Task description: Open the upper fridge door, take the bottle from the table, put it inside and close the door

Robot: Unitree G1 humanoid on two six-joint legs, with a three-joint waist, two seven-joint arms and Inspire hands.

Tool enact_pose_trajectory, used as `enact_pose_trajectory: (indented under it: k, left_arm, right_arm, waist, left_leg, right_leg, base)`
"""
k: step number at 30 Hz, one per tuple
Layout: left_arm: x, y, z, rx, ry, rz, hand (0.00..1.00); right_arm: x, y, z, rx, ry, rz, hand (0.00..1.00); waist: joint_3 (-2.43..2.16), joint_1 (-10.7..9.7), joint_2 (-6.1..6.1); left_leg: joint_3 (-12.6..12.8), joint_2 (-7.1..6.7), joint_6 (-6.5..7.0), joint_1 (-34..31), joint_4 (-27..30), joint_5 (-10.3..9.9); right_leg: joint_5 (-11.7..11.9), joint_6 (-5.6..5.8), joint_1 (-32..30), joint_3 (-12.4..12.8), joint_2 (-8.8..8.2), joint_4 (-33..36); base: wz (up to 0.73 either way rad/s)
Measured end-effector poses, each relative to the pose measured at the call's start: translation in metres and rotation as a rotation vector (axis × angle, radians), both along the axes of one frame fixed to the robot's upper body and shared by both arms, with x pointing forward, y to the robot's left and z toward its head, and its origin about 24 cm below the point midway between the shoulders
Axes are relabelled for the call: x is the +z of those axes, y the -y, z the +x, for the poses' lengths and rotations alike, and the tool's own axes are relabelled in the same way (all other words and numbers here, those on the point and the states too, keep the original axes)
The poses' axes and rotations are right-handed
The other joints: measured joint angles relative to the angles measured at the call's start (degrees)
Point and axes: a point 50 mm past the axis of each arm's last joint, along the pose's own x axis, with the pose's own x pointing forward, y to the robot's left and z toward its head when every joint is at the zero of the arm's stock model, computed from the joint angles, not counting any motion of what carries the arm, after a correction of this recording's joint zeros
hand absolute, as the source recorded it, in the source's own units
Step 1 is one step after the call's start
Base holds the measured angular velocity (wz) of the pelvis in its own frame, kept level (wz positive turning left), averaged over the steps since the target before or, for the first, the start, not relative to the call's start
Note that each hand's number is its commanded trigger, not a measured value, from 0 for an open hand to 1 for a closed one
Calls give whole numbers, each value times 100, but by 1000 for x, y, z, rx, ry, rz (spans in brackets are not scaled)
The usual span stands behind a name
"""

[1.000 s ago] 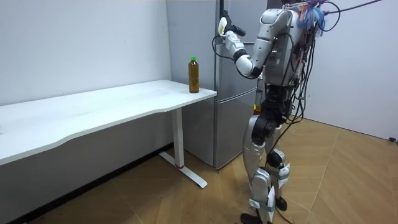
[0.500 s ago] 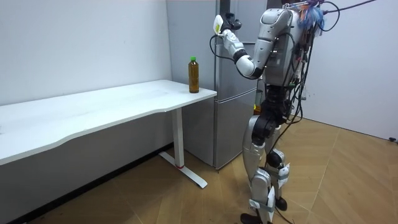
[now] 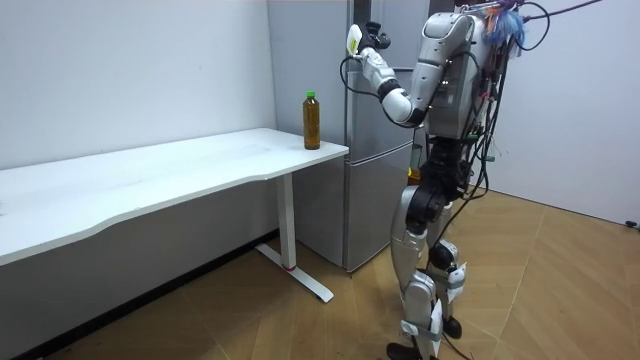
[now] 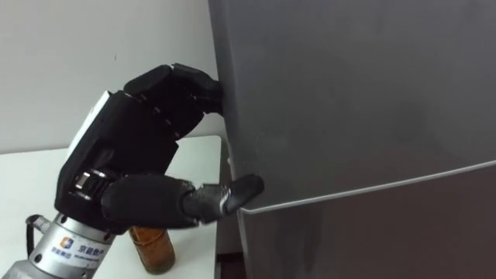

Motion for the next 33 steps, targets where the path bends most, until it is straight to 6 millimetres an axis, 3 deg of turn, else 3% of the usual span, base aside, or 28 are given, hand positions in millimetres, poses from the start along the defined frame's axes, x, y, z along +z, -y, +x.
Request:
enact_pose_trajectory:
  k: [10,16,21,33]
  left_arm:
    - [-2,1,1,-6,-12,12,0]
    - [-5,2,3,-16,-26,20,0]
    - [-8,3,4,-37,-42,16,0]
    - [-20,-5,-2,-146,-99,-22,0]
  right_arm:
    - [0,0,0,15,-3,-4,0]
    - [0,-2,4,61,-1,-7,0]
    - [1,-2,5,70,3,-8,0]
    - [2,7,3,69,5,-23,0]
  waist:
    - [0,-6,8]
    - [33,-3,-39]
    - [33,-2,-37]
    - [8,67,100]
  left_leg:
    - [-8,-2,0,17,40,0]
    - [-6,0,9,-20,89,5]
    - [0,4,18,-87,102,7]
    - [28,-8,33,-43,80,11]
  right_leg:
    - [0,0,63,10,-5,1]
    - [2,4,60,7,-8,8]
    - [10,16,21,5,-10,19]
    - [11,18,20,16,-27,40]
  base:
    - [2]
    - [2]
    - [5]
    - [0]
